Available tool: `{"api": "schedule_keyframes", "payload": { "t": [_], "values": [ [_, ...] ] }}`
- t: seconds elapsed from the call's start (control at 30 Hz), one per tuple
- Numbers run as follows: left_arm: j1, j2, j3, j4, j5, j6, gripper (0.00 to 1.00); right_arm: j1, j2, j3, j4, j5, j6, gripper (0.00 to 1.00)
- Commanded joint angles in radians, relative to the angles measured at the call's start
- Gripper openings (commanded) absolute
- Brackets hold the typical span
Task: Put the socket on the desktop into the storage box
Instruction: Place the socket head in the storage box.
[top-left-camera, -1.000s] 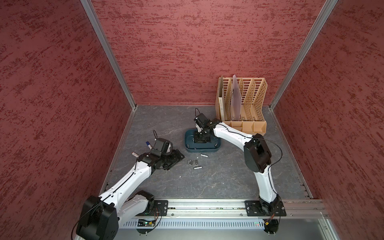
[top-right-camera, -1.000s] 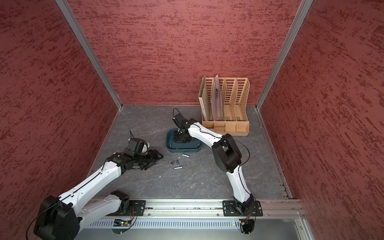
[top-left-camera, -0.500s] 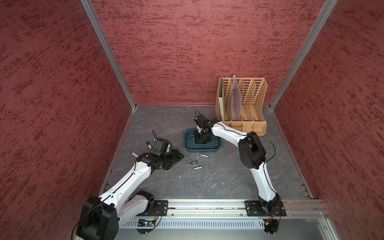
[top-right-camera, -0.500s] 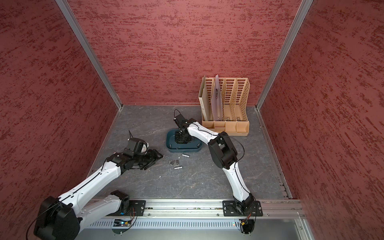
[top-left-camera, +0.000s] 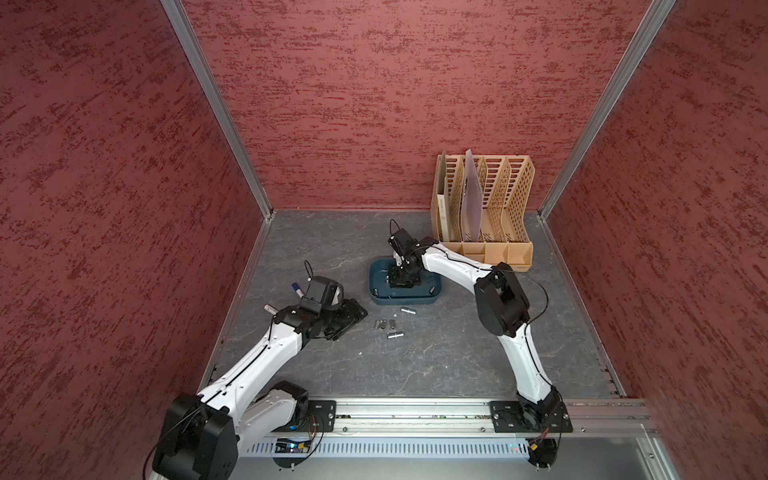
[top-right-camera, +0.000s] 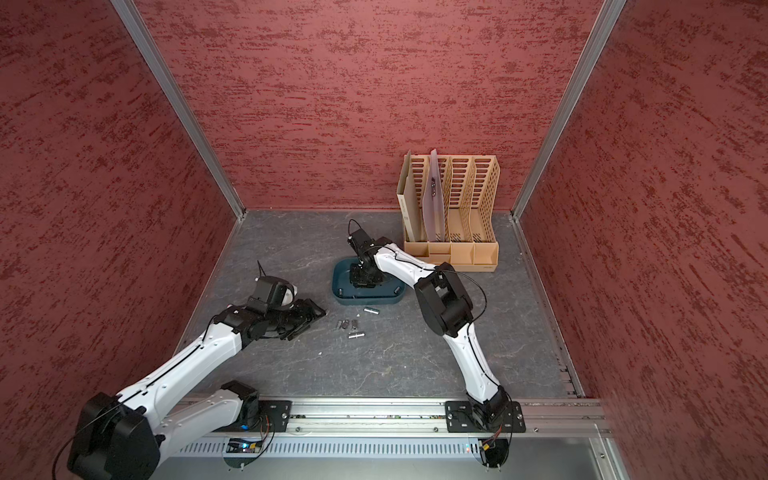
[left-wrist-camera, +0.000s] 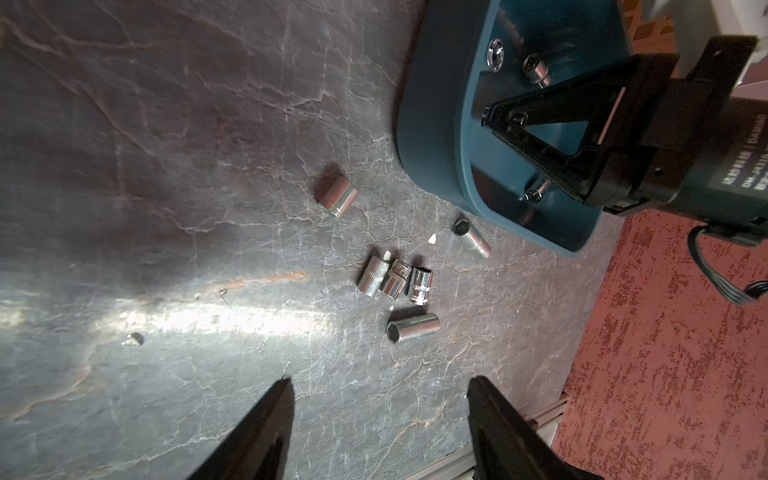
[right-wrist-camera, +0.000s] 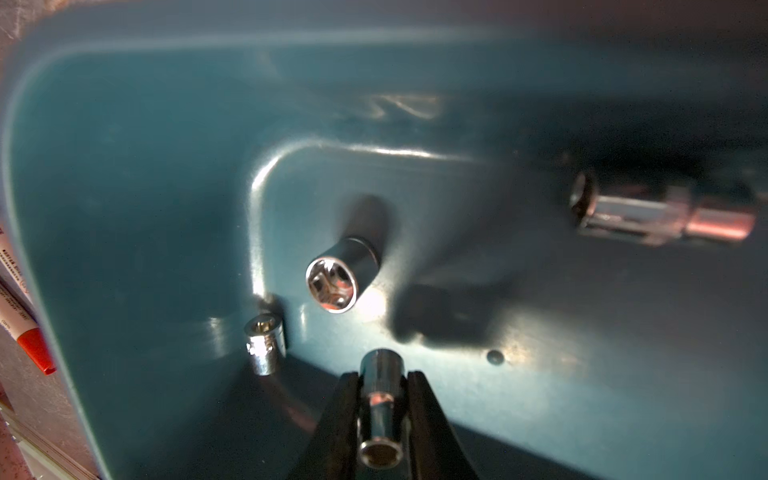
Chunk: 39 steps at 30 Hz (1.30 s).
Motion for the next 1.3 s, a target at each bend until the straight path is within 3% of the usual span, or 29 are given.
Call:
{"api": "schedule_keyframes", "payload": {
  "t": [0.0, 0.17, 0.77, 1.27],
  "values": [
    [0.010, -0.014, -0.012, -0.007, 0.003, 0.011, 0.69, -0.006, 0.014, 0.033, -0.008, -0.011, 0.005, 0.25],
    [0.010, -0.014, -0.011, -0.008, -0.001, 0.011, 0.69, -0.006, 0.003, 0.032, -0.013, -0.006, 0.006, 0.35],
    [0.014, 0.014, 0.008, -0.006, -0.014, 0.016, 0.69, 0.013, -0.192, -0.064, -0.007, 0.049, -0.007, 0.42],
    [0.005, 0.109, 0.065, -0.036, -0.052, 0.059, 0.69, 0.072, -0.514, -0.439, 0.150, 0.046, 0.016, 0.43]
  ]
}}
